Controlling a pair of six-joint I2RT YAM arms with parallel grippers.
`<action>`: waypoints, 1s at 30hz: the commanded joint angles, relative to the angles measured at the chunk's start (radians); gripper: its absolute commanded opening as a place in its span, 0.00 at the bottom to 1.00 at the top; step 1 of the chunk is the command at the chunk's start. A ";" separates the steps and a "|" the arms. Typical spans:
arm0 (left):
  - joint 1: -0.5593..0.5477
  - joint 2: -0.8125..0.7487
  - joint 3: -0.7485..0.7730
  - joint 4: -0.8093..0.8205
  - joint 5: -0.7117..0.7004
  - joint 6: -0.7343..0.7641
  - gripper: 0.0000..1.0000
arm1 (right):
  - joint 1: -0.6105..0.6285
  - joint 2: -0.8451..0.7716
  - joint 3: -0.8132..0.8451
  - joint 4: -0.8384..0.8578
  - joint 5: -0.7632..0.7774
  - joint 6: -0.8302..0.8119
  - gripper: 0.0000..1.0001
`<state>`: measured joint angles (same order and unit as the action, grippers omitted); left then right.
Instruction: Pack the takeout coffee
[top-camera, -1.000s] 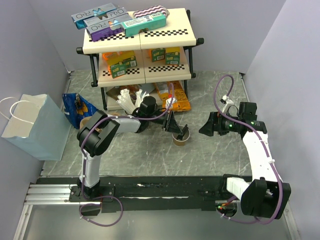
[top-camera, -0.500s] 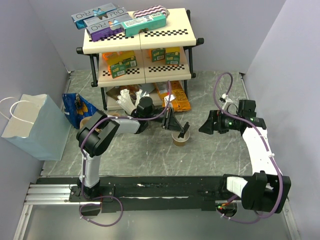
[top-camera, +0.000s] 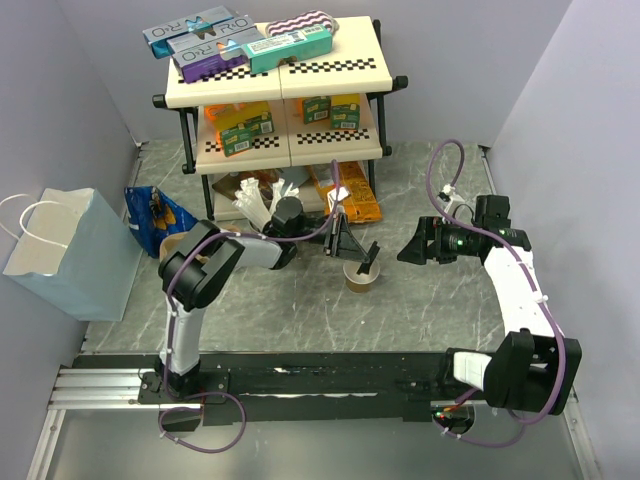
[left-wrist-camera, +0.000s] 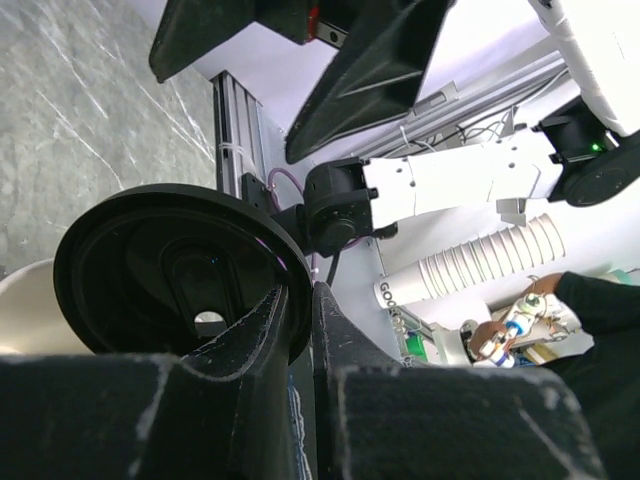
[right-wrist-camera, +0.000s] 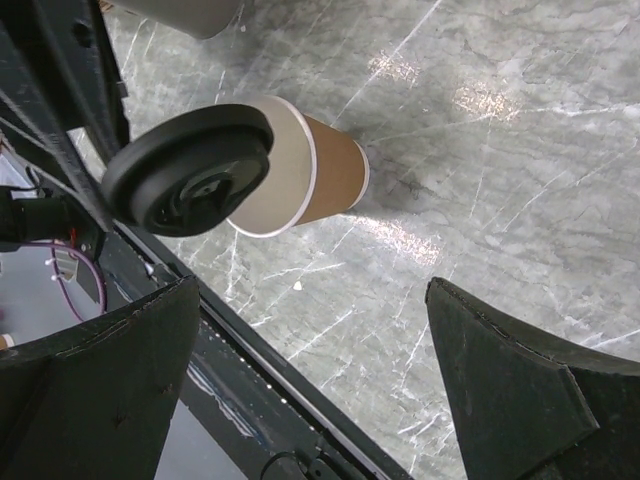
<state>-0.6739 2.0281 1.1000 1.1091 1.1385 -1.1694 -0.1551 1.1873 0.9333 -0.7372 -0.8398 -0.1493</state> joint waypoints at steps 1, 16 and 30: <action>-0.006 0.026 0.008 0.095 -0.017 -0.036 0.01 | -0.001 0.003 0.038 0.018 -0.027 0.002 1.00; -0.007 0.024 0.009 0.054 0.012 -0.012 0.01 | 0.054 -0.051 0.006 0.033 -0.101 -0.119 1.00; -0.007 0.004 0.083 -0.282 0.124 0.284 0.08 | 0.244 -0.045 0.021 0.012 -0.045 -0.625 0.96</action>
<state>-0.6777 2.0769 1.1397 0.9382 1.2160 -1.0191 0.0574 1.1355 0.9298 -0.7300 -0.8829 -0.6266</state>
